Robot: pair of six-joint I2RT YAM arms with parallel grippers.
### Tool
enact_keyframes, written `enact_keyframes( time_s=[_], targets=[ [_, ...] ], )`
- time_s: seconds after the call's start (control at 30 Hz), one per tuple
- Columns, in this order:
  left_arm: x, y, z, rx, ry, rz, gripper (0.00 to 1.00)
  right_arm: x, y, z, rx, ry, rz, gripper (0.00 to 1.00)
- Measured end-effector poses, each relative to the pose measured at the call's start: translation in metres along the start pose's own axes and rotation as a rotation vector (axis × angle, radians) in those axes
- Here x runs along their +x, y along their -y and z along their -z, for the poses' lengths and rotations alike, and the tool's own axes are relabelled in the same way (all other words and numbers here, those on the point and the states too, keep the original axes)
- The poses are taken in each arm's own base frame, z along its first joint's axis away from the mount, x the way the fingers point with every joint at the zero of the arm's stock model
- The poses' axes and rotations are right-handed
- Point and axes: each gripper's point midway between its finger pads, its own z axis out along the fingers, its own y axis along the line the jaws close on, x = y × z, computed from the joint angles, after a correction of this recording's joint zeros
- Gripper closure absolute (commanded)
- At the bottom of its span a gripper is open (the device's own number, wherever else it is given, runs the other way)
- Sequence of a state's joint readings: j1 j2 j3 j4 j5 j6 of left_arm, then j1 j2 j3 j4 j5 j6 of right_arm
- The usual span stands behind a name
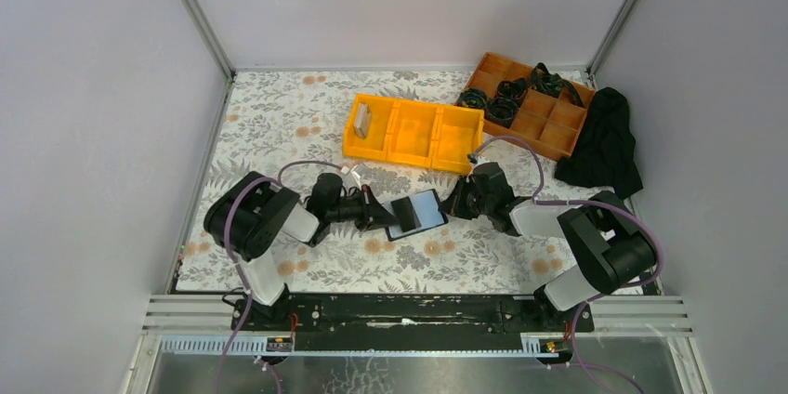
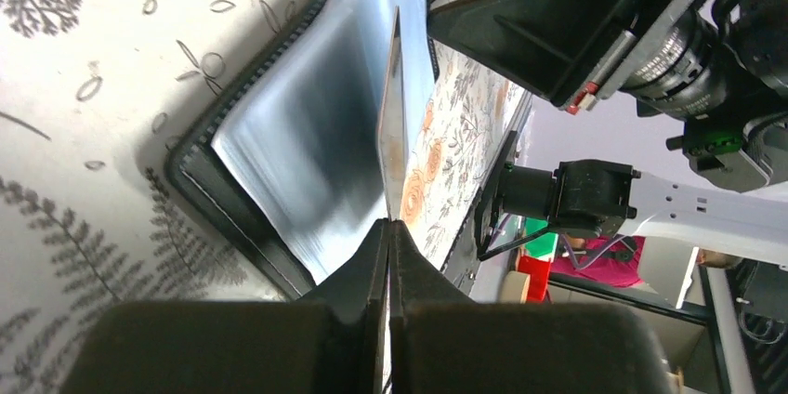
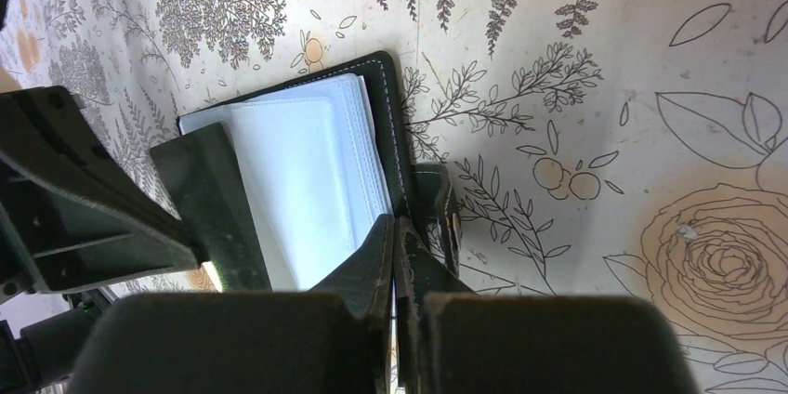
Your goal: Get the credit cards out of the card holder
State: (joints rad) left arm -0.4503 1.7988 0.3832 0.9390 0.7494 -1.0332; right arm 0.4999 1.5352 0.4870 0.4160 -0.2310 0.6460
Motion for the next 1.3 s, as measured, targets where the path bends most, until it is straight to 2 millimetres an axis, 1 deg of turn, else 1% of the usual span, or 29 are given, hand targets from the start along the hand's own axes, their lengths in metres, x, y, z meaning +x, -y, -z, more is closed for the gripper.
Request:
enact_keyframes(
  time_s=[0.07,0.3,0.4,0.43,0.47,0.5,0.57,0.6,0.63,0.7,0.8,0.87,0.93,1.03,1.1,1.17,1.2,1.3],
  targets=[
    [0.001,0.003,0.005,-0.006,0.007,-0.013,1.00,0.000,0.000,0.000,-0.002,-0.002,-0.001,1.00],
    [-0.009,0.032,0.023,-0.009,0.077,-0.129,1.00,0.000,0.000,-0.001,-0.012,-0.011,-0.007,1.00],
    [-0.009,0.035,0.027,-0.020,0.086,-0.153,1.00,0.000,-0.001,-0.001,-0.017,-0.013,-0.005,1.00],
    [-0.009,0.034,0.027,-0.023,0.083,-0.154,1.00,0.000,-0.002,-0.001,-0.021,-0.013,-0.002,0.98],
    [-0.008,0.034,0.028,-0.026,0.079,-0.152,1.00,-0.001,-0.002,0.000,-0.025,-0.013,0.005,0.93],
    [-0.007,0.033,0.028,-0.027,0.076,-0.150,1.00,-0.001,-0.003,0.001,-0.030,-0.014,0.014,0.84],
    [-0.007,0.034,0.028,-0.023,0.073,-0.152,1.00,0.001,-0.004,0.007,-0.041,-0.012,0.037,0.60],
    [-0.007,0.036,0.028,-0.018,0.074,-0.155,1.00,0.002,-0.005,0.013,-0.049,-0.006,0.052,0.52],
    [-0.008,0.037,0.028,-0.011,0.076,-0.157,1.00,-0.001,-0.010,0.020,-0.067,0.010,0.074,0.47],
    [-0.011,0.044,0.027,0.016,0.088,-0.170,1.00,-0.011,-0.024,0.035,-0.115,0.062,0.118,0.41],
    [-0.016,0.059,0.028,0.075,0.105,-0.197,1.00,-0.039,-0.056,0.064,-0.217,0.192,0.201,0.36],
    [-0.016,0.068,0.029,0.111,0.107,-0.213,1.00,-0.049,-0.073,0.079,-0.280,0.244,0.243,0.31],
    [-0.016,0.078,0.030,0.154,0.105,-0.223,1.00,-0.051,-0.084,0.085,-0.331,0.250,0.268,0.29],
    [-0.016,0.099,0.034,0.244,0.102,-0.236,1.00,-0.044,-0.094,0.086,-0.398,0.218,0.283,0.29],
    [-0.014,0.110,0.037,0.303,0.098,-0.241,1.00,-0.040,-0.102,0.087,-0.448,0.202,0.288,0.31],
    [-0.012,0.117,0.039,0.351,0.090,-0.238,1.00,-0.037,-0.110,0.091,-0.500,0.191,0.293,0.33],
    [-0.010,0.120,0.040,0.372,0.084,-0.234,1.00,-0.036,-0.117,0.095,-0.542,0.186,0.299,0.35],
    [-0.008,0.124,0.042,0.405,0.075,-0.226,1.00,-0.035,-0.126,0.100,-0.592,0.184,0.312,0.40]
  ],
)
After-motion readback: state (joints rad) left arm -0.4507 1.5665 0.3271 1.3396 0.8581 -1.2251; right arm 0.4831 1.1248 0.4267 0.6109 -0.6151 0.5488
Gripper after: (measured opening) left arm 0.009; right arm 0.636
